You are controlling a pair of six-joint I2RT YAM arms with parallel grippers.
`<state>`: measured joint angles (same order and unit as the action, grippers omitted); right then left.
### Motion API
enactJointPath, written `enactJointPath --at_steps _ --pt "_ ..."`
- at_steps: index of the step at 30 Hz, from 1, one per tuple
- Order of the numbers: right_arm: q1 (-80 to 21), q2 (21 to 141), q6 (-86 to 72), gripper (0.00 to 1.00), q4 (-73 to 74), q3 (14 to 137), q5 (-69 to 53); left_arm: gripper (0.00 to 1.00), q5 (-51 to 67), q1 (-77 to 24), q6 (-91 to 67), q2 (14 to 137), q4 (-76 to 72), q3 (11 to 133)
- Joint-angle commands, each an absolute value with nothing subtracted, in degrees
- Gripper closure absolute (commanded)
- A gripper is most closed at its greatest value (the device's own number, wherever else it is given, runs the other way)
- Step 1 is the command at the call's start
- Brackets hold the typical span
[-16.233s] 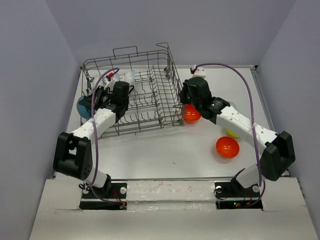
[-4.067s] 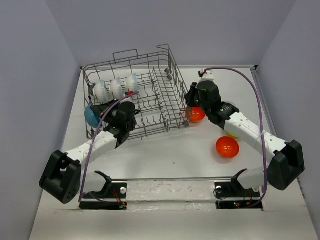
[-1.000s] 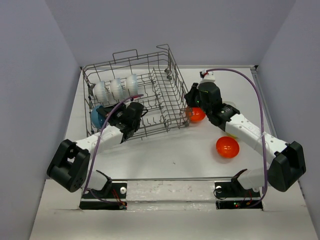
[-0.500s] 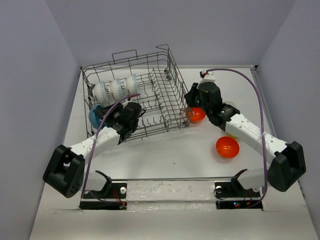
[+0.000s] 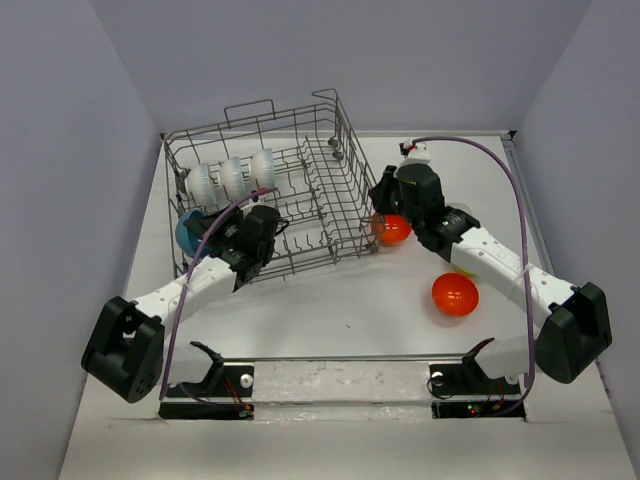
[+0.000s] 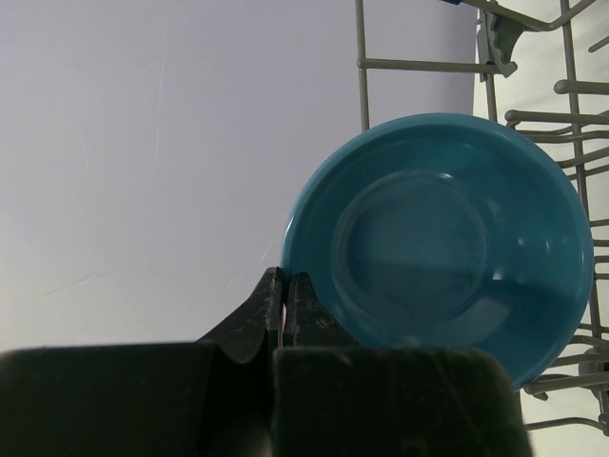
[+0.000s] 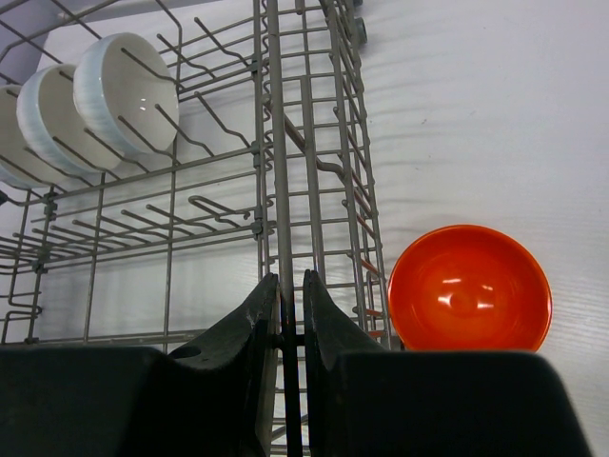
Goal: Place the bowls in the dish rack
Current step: Insert the bowl into the dish rack.
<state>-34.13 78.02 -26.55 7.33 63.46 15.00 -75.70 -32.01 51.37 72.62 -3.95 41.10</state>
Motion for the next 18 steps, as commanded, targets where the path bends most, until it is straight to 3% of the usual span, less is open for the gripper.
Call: enactJointPath --at_steps 1,10,14,15,18 --pt "-33.8 80.2 -30.6 0.99 15.3 61.3 16.7 1.0 -79.2 -31.6 51.2 70.8 2.0 40.8" --pt "-33.8 80.1 -30.8 0.96 15.5 61.1 17.3 1.0 -79.3 -31.6 51.0 69.3 2.3 40.1" --pt "-33.8 79.0 -30.8 0.81 15.9 61.2 19.0 1.0 -78.8 -31.6 51.1 68.8 2.0 39.6" --pt "-33.8 78.7 -30.8 0.71 16.2 61.4 19.4 1.0 -78.8 -31.6 51.1 68.8 1.8 39.6" --pt "-33.8 78.0 -30.2 0.65 17.2 62.7 20.9 1.0 -78.8 -31.6 51.1 68.6 1.8 39.6"
